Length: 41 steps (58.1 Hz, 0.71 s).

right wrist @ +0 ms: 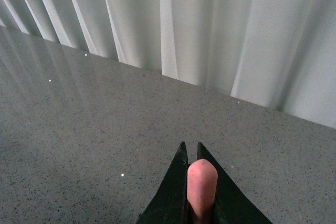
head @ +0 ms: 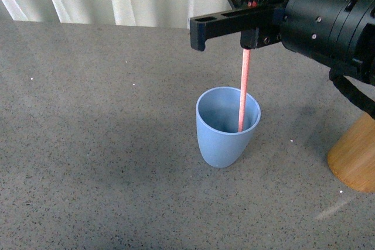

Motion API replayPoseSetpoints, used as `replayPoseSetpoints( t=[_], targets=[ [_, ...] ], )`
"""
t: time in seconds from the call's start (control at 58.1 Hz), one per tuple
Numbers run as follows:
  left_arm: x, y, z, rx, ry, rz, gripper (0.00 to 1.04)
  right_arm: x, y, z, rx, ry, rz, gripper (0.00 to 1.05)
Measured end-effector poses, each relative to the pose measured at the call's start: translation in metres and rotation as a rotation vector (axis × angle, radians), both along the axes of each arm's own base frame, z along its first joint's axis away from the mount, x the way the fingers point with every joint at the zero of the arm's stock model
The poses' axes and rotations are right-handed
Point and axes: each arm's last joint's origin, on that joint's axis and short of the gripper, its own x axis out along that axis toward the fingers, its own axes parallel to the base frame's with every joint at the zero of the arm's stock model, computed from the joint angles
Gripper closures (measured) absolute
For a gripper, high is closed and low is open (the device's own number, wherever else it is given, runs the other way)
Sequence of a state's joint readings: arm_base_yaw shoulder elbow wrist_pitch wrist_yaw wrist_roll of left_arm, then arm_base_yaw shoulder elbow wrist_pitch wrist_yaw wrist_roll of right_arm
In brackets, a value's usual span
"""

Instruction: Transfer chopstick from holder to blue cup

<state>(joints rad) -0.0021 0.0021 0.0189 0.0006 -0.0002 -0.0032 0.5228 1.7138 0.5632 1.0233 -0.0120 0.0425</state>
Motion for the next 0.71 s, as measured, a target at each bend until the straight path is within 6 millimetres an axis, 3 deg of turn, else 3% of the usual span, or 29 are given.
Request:
replayPoseSetpoints(
  t=[0.069, 0.344, 0.465, 0.533, 0.585, 0.706],
  targets=[
    [0.000, 0.000, 0.000, 0.000, 0.000, 0.000, 0.07, -0.001, -0.001, -0.002, -0.004, 0.005, -0.003, 1.00],
    [0.000, 0.000, 0.000, 0.000, 0.000, 0.000, 0.07, -0.003, -0.002, 0.000, -0.008, 0.015, -0.001, 0.56],
    [0.000, 0.000, 0.000, 0.000, 0.000, 0.000, 0.07, -0.007, -0.006, 0.020, 0.019, -0.009, -0.011, 0.25],
    [0.000, 0.000, 0.000, 0.000, 0.000, 0.000, 0.07, -0.010, -0.009, 0.030, 0.026, -0.025, -0.023, 0.13],
    [0.000, 0.000, 0.000, 0.000, 0.000, 0.000, 0.07, -0.012, -0.012, 0.037, 0.031, -0.033, -0.038, 0.08],
    [0.000, 0.000, 0.000, 0.000, 0.000, 0.000, 0.07, -0.017, -0.022, 0.054, 0.042, -0.052, -0.078, 0.10]
  ],
)
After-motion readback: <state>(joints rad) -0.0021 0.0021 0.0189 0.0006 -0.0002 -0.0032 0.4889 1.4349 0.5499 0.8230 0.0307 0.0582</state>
